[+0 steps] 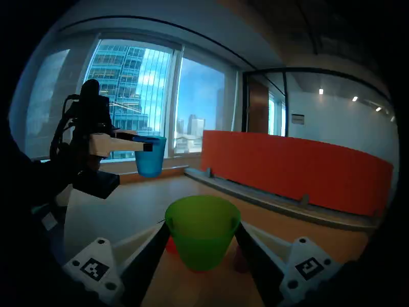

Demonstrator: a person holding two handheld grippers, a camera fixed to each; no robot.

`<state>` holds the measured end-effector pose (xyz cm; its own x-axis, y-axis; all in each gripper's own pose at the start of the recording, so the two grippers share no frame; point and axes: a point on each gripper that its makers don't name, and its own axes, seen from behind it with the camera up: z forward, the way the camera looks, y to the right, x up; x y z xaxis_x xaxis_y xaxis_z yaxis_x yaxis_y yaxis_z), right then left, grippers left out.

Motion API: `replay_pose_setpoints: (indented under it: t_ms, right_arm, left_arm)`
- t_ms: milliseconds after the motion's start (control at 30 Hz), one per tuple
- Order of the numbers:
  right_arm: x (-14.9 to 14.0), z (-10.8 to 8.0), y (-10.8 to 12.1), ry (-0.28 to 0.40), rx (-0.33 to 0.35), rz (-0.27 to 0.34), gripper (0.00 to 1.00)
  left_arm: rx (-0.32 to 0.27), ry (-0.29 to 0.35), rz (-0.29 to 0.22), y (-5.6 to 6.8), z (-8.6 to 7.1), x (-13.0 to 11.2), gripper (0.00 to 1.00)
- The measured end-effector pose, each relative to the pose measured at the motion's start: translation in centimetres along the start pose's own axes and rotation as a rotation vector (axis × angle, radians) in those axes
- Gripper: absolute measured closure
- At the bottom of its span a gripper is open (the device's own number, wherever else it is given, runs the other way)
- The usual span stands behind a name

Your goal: Pour water

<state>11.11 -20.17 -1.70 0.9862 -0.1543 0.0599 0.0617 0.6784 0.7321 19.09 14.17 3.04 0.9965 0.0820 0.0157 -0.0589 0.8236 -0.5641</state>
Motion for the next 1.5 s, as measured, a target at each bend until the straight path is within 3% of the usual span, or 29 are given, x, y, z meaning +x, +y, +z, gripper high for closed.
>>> replay_pose_setpoints:
  t_ms: [300, 900, 1500]
  right_arm:
    - [1.6, 0.3, -0.5, 0.054, 0.009, -0.002, 0.09]
    - [2.8, 0.9, -1.0, 0.072, 0.029, -0.012, 0.09]
    - [2.6, 1.8, -2.8, 0.076, 0.096, -0.01, 0.1]
  left_arm:
    - [-0.006, 0.008, -0.011, 0.0, 0.0, 0.1, 0.11]
    - [0.005, 0.014, -0.006, -0.5, 0.0, 0.5, 0.11]
    - [0.021, 0.038, 0.051, -0.9, 0.0, 2.4, 0.11]
